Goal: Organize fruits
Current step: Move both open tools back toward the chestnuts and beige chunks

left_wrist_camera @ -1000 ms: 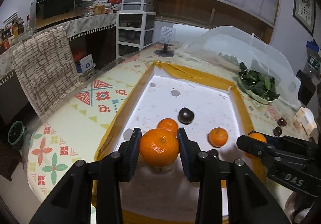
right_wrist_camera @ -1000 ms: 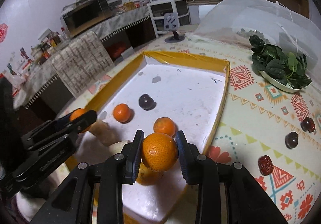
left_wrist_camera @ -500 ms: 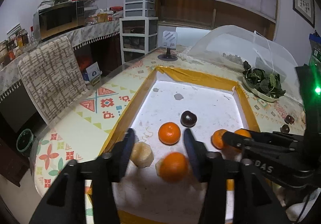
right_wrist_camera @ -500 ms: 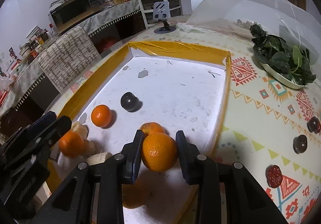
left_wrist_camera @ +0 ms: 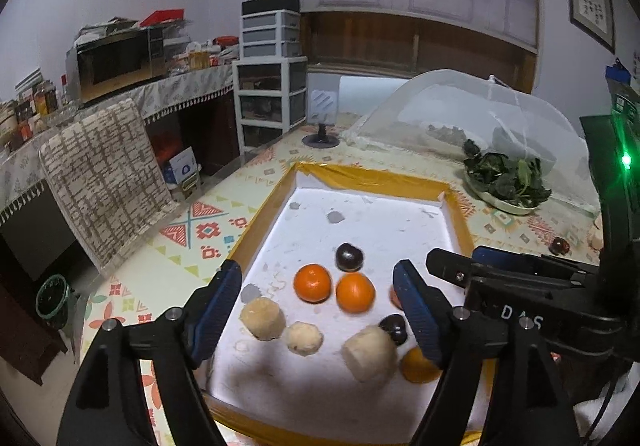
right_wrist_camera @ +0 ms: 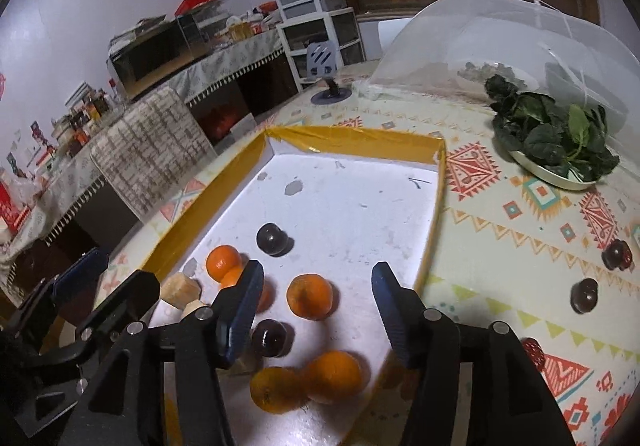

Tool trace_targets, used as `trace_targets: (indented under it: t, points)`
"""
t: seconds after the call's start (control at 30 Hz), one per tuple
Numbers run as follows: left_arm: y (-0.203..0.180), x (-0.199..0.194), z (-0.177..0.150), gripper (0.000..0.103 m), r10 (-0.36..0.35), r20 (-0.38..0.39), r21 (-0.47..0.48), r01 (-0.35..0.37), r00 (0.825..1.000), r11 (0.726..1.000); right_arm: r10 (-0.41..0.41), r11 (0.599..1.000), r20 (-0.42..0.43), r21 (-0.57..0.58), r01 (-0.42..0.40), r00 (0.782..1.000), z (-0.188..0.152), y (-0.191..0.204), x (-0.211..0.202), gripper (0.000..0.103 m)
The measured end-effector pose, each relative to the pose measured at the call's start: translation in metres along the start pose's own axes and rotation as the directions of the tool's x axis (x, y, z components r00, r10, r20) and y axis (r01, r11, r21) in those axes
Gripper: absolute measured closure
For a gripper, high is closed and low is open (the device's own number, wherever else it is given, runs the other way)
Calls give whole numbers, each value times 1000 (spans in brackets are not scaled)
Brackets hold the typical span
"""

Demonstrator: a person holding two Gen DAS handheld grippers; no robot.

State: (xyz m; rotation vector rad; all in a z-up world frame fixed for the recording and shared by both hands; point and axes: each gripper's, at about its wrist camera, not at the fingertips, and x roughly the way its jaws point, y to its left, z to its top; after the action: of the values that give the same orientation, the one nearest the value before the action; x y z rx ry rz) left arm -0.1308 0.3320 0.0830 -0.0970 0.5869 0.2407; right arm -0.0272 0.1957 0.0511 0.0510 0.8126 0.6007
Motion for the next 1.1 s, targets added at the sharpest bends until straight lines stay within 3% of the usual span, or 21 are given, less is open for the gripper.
trace_targets:
  t: [0.43,1.1]
  points:
    - [-47,-21,-3,21,-57,26,86,55,998,995,-23,995,29,98,20,999,-16,-48,-33,40]
    - [-118,-22,-11,21,-86,-15,202,87,996,976,-71,971,54,230,57,996,-44,-131,-77,38]
